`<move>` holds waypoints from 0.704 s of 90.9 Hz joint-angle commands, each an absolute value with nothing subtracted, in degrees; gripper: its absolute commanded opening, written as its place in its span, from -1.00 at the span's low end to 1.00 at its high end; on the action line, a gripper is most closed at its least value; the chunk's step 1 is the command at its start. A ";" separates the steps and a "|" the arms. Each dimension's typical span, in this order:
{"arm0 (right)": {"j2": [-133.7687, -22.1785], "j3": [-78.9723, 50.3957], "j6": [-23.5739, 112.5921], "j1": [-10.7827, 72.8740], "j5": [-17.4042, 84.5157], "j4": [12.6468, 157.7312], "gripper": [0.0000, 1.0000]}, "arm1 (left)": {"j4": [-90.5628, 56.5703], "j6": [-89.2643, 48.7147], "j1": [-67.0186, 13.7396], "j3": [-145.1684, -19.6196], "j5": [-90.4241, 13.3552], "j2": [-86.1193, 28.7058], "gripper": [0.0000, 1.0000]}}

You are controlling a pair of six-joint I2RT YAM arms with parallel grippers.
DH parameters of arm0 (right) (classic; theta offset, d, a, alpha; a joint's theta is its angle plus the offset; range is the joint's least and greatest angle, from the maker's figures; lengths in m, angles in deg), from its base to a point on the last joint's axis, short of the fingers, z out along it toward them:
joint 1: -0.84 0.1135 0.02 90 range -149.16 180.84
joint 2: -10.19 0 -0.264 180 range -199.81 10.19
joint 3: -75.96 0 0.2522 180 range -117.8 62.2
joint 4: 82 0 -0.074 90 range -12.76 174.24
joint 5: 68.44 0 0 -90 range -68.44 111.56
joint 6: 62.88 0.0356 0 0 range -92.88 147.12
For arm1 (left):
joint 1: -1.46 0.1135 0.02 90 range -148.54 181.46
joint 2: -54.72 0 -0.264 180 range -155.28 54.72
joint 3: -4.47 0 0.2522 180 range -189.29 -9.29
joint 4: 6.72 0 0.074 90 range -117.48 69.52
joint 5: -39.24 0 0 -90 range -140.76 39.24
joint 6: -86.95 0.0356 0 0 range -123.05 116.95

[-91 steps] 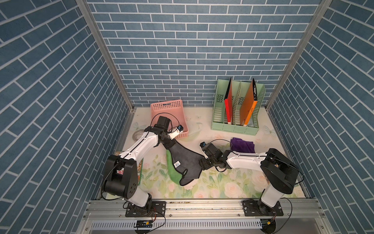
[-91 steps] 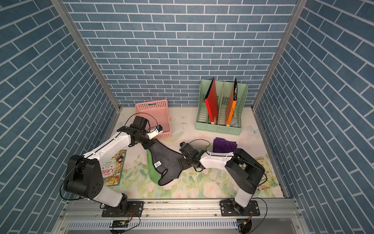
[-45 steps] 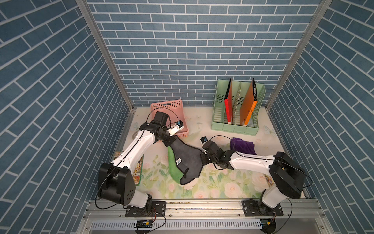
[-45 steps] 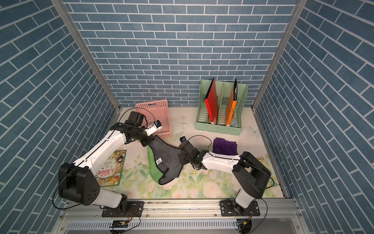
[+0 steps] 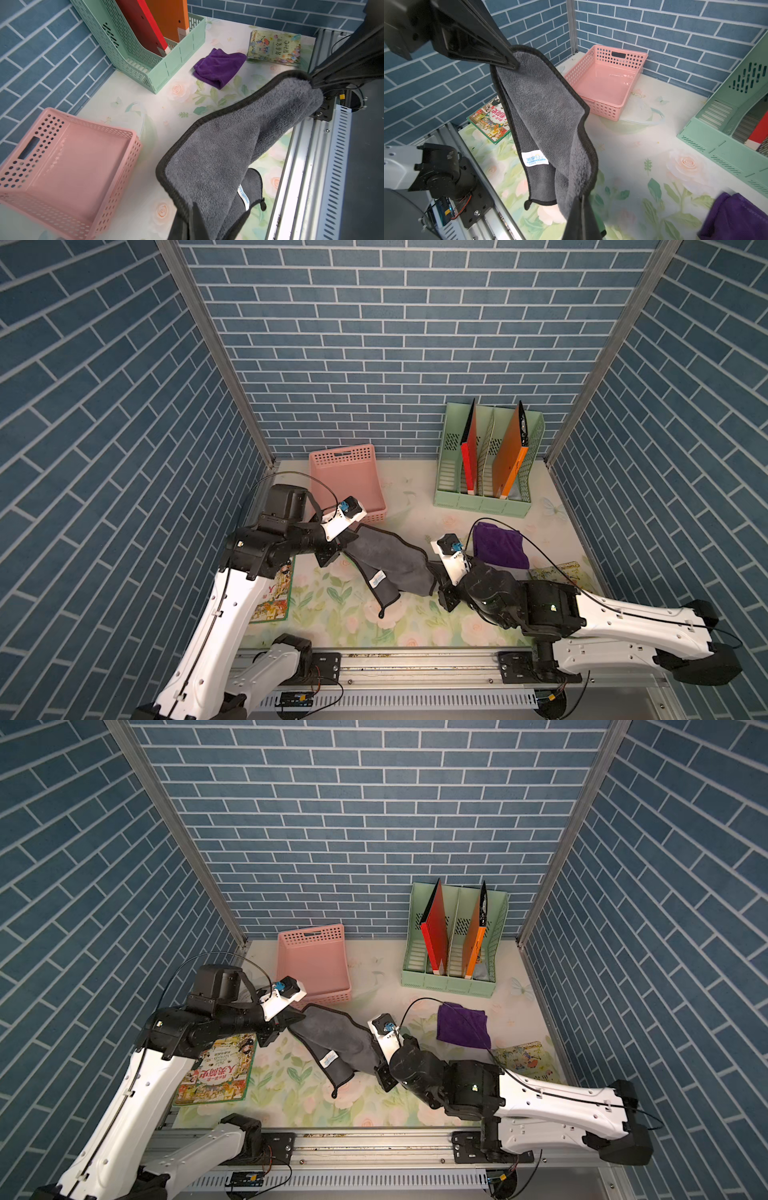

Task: Fold the square dishcloth
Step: Flatten out the cleaning item at the center of the board.

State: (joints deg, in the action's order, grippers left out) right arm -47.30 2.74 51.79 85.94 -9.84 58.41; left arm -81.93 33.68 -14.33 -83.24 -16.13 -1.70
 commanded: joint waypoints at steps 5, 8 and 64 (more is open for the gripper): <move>-49.35 -2.86 56.16 89.29 -16.34 47.10 -1.00 | -94.39 37.83 -14.54 -84.92 -15.41 -1.57 -1.00; -49.35 -3.66 56.59 89.41 -16.59 45.96 -1.00 | -95.69 38.20 -14.54 -85.12 -15.41 -1.63 -1.00; -75.08 12.12 42.08 45.60 6.91 68.99 -1.00 | -36.48 23.90 -15.18 -58.72 -41.95 -20.62 -0.83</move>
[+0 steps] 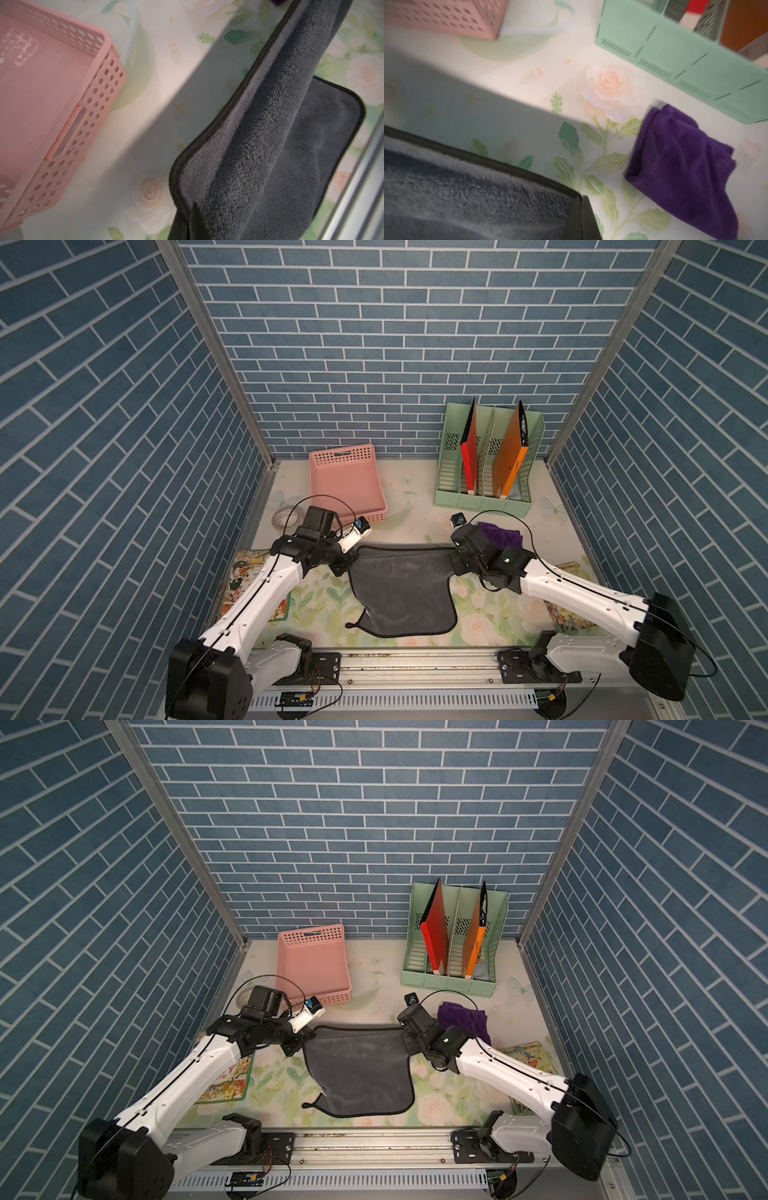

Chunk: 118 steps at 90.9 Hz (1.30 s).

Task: Fold the square dishcloth
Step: Flatten out the cleaning item at the center of the board, then smooth out the cleaning item at the center of the board.

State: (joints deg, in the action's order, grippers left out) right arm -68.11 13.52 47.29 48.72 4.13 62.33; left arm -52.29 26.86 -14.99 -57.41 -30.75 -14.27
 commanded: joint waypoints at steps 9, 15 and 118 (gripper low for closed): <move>-80.52 9.44 40.91 43.67 6.27 72.43 -1.00 | -31.26 23.85 -15.30 -60.04 -46.04 -26.63 -0.66; -82.88 7.85 40.63 42.42 5.74 73.59 -1.00 | -30.94 24.11 -15.35 -60.89 -45.90 -28.99 -0.56; -69.35 13.23 59.53 69.79 10.41 63.36 0.97 | -70.82 36.90 -11.17 -64.38 -26.95 -19.15 1.00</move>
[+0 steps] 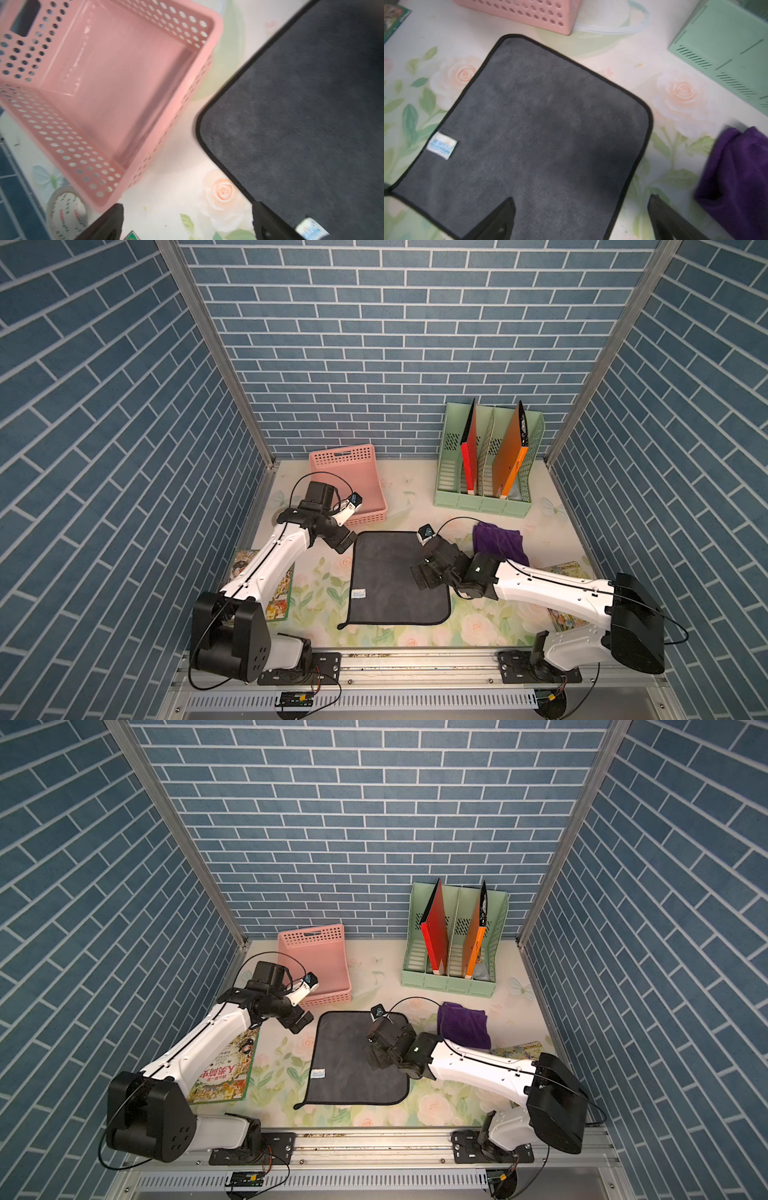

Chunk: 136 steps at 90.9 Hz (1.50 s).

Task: Fold the square dishcloth
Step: Smooth out the cleaning item at the center of the board.

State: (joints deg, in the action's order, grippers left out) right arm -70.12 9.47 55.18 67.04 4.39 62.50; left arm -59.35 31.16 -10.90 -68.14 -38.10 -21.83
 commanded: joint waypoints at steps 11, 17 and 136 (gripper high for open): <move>-70.91 17.19 59.86 70.25 14.94 67.41 0.89 | -74.34 43.67 -12.21 -58.73 -21.66 -14.77 1.00; -72.63 18.23 59.43 70.26 16.36 68.96 0.84 | -73.95 45.36 -14.48 -55.73 -22.29 -13.71 0.97; -47.59 15.52 13.26 71.03 13.45 59.25 0.92 | -65.54 42.45 -36.09 -45.45 -40.16 -20.01 0.18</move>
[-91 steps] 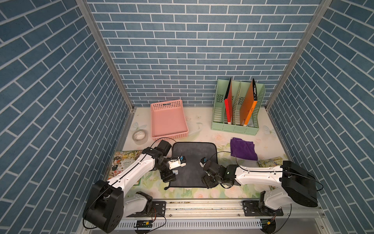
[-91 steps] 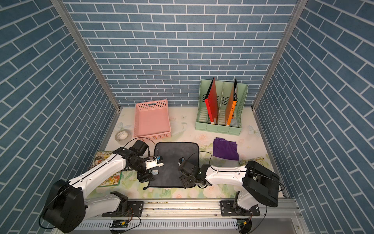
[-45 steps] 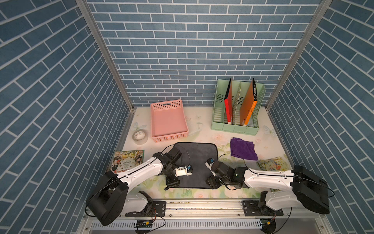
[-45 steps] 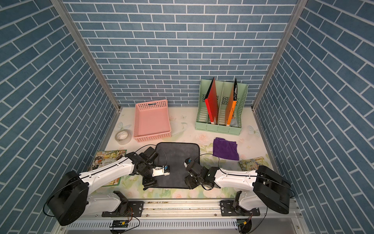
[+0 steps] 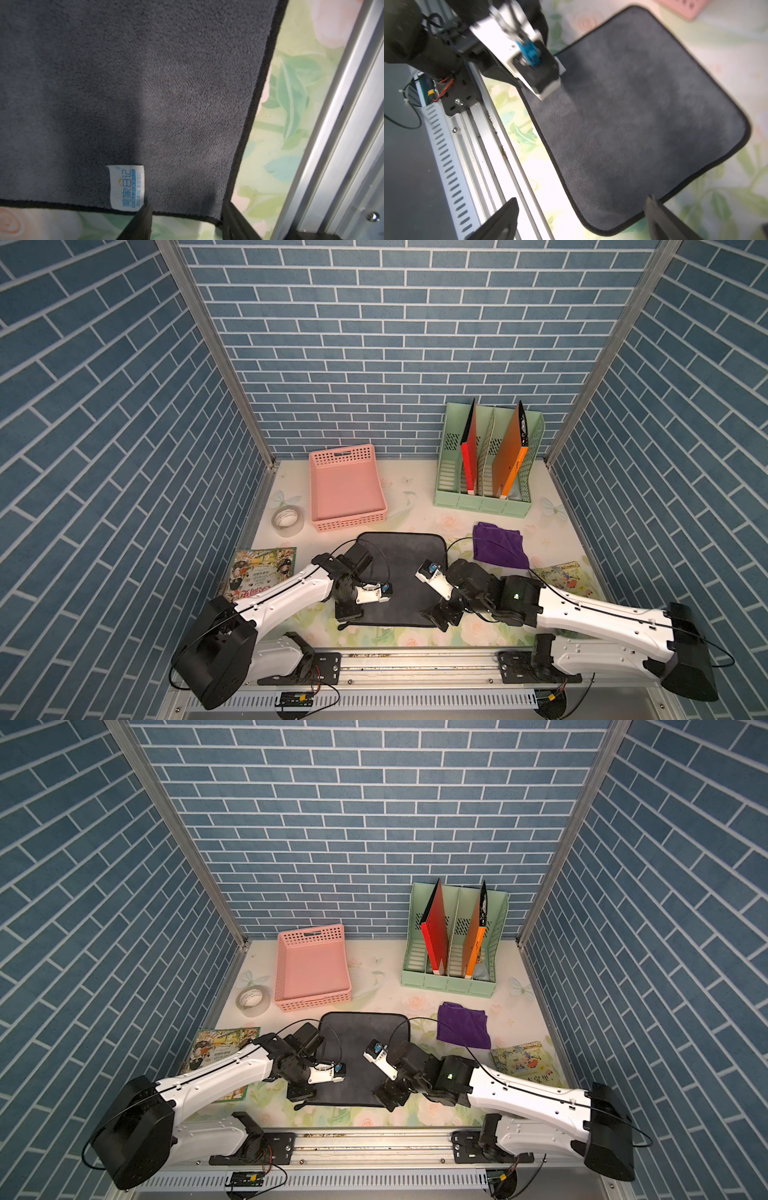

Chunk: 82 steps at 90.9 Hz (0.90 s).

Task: Fold the square dishcloth
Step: Smooth out the cleaning item at the center of the board, then fold the cleaning item at the center of the board.

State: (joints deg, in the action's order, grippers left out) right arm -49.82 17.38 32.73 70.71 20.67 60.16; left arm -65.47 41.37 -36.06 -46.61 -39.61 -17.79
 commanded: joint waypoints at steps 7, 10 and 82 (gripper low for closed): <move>-48.44 18.18 2.84 71.12 11.39 54.80 0.91 | -65.35 42.46 -36.12 -45.66 -40.57 -20.90 0.16; -48.94 19.49 0.40 71.15 11.82 53.62 0.91 | -65.24 42.39 -36.15 -45.77 -40.74 -20.89 0.15; -62.84 30.68 -3.40 76.74 16.84 64.35 -0.20 | -69.13 43.37 -35.38 -49.86 -42.15 -24.62 -0.37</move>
